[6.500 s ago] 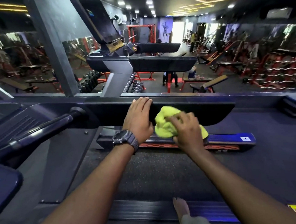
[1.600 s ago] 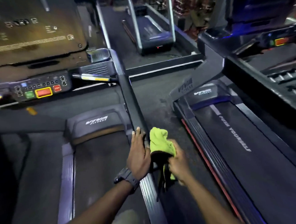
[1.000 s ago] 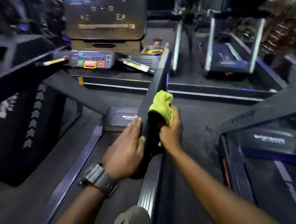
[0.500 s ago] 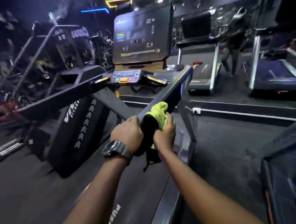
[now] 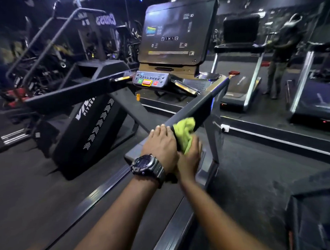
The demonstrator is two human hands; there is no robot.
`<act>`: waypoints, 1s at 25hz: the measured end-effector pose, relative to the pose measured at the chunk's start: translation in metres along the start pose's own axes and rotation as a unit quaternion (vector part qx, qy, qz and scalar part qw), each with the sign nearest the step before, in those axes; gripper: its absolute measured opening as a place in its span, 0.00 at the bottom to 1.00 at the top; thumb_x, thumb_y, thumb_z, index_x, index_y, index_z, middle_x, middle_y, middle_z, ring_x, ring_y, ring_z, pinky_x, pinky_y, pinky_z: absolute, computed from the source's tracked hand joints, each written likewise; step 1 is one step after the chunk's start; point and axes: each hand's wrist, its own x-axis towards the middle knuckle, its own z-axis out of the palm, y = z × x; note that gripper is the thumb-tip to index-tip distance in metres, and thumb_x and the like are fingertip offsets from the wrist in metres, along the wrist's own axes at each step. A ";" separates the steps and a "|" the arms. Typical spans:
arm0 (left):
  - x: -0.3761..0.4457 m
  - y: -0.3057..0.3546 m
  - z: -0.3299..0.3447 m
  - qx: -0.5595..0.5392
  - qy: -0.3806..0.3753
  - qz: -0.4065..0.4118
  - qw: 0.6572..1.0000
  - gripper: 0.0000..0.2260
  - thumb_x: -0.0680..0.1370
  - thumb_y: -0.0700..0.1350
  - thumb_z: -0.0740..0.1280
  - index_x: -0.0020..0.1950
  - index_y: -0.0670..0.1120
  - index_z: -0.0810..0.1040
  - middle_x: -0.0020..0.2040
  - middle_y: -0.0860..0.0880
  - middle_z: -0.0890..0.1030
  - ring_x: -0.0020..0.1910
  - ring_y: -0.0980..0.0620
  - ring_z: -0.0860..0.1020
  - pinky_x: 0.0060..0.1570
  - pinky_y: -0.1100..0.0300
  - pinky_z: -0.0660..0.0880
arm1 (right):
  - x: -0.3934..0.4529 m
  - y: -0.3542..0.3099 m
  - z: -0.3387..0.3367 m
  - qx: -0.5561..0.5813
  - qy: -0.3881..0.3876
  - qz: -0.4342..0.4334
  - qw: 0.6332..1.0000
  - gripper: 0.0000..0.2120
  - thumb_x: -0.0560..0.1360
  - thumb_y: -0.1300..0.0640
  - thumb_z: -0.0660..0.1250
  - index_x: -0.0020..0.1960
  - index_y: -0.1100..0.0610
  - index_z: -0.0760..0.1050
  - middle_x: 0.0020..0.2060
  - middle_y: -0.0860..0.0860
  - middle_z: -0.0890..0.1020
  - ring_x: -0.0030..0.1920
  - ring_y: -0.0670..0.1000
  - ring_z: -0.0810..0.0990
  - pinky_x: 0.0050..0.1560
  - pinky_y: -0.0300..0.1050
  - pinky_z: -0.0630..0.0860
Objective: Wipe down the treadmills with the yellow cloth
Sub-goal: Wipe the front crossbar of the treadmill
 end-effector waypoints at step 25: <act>0.114 0.075 0.054 0.004 0.141 -0.100 0.985 0.33 0.75 0.60 0.48 0.71 0.42 0.69 0.70 0.42 0.72 0.71 0.44 0.68 0.73 0.50 0.60 | 0.222 0.075 -0.018 0.024 -0.030 0.030 0.999 0.32 0.66 0.70 0.59 0.68 0.53 0.70 0.60 0.54 0.74 0.60 0.59 0.76 0.56 0.40 0.68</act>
